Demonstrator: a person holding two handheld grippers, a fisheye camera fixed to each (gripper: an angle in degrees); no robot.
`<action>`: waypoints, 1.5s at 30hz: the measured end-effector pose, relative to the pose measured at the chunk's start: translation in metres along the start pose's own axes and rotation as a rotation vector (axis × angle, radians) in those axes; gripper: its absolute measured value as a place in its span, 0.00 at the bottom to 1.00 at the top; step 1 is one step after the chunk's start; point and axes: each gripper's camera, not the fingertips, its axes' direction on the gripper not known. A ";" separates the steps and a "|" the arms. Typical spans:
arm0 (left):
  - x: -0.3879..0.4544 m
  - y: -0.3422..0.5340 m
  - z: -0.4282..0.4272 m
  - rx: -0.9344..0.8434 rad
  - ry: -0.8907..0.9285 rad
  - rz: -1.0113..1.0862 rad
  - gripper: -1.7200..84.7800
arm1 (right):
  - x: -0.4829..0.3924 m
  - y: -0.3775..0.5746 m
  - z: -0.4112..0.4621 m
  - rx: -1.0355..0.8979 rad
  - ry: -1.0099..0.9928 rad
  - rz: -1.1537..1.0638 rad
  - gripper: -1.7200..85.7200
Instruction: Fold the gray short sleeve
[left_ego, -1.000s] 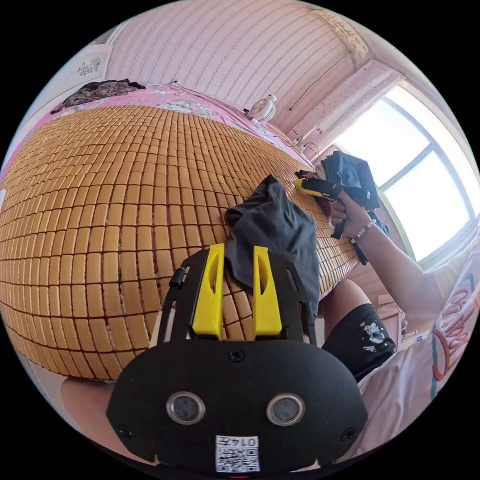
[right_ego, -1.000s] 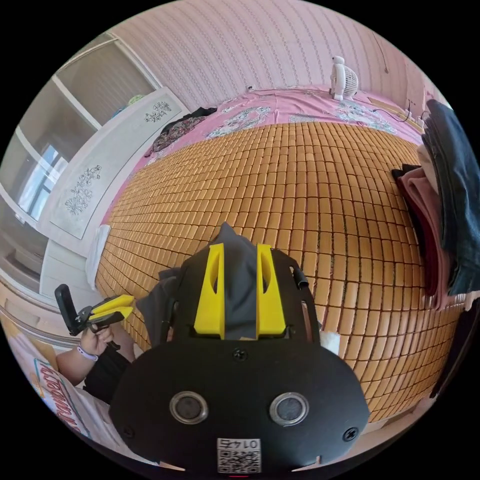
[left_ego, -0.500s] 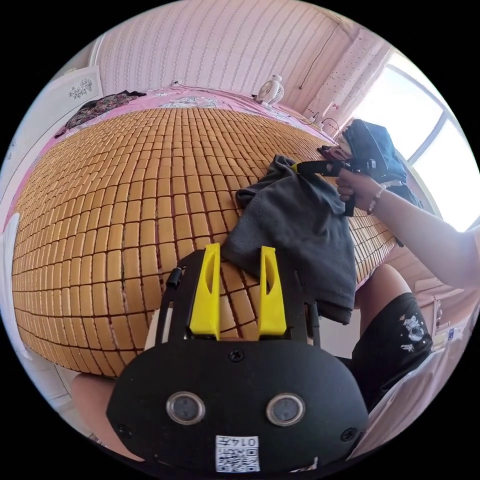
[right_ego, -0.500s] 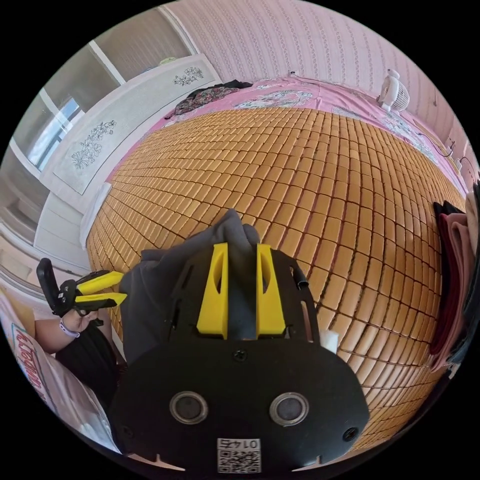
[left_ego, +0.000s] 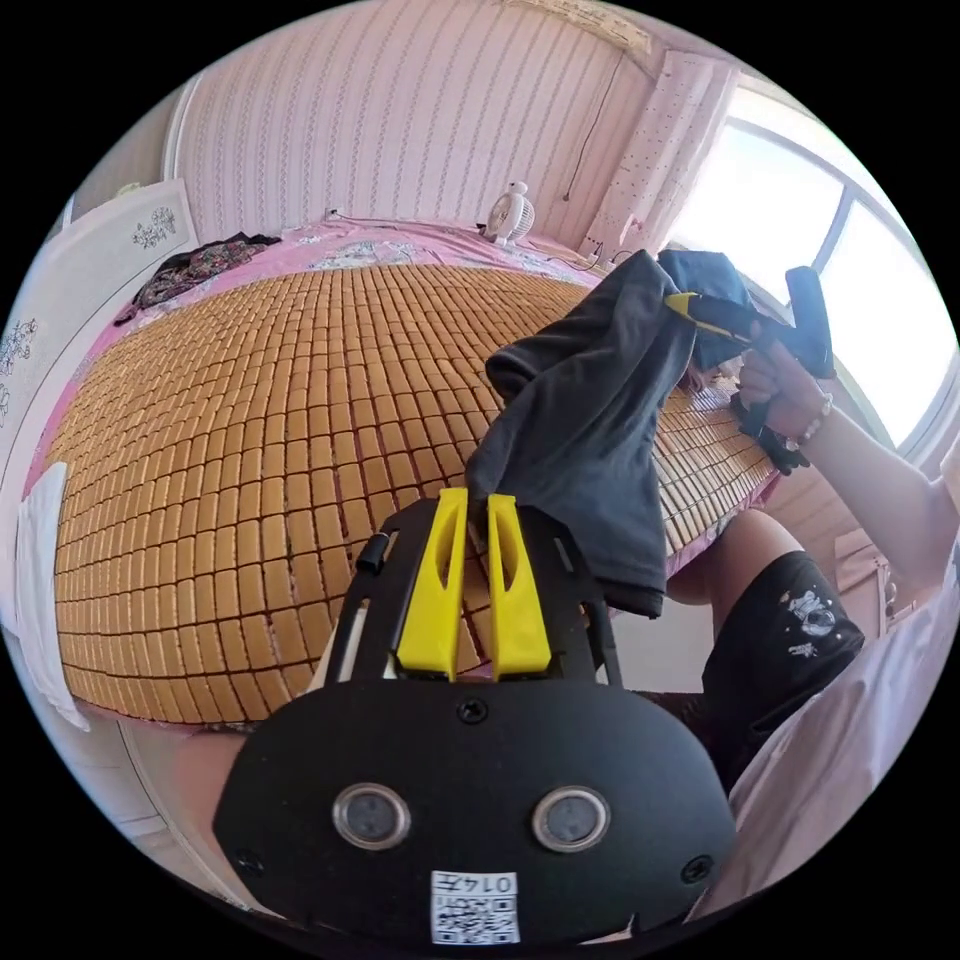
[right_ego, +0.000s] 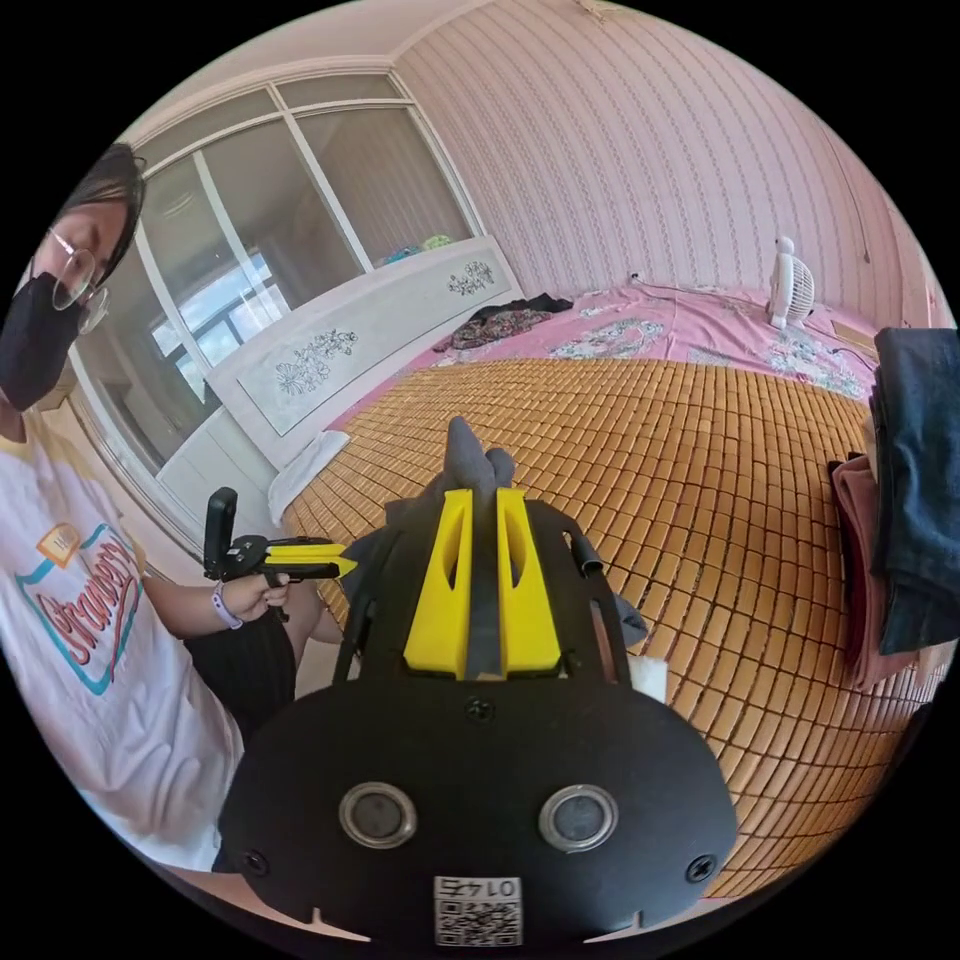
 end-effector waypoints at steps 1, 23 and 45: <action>0.002 0.001 -0.009 0.012 -0.002 0.007 0.07 | -0.013 0.001 -0.010 0.016 -0.009 -0.015 0.06; -0.195 0.114 -0.370 0.416 -0.465 -0.468 0.07 | -0.389 -0.215 0.227 -0.040 -0.496 -0.540 0.06; -0.089 0.198 -0.157 0.250 -0.146 -0.309 0.01 | -0.192 0.012 0.032 -0.282 0.380 -0.058 0.02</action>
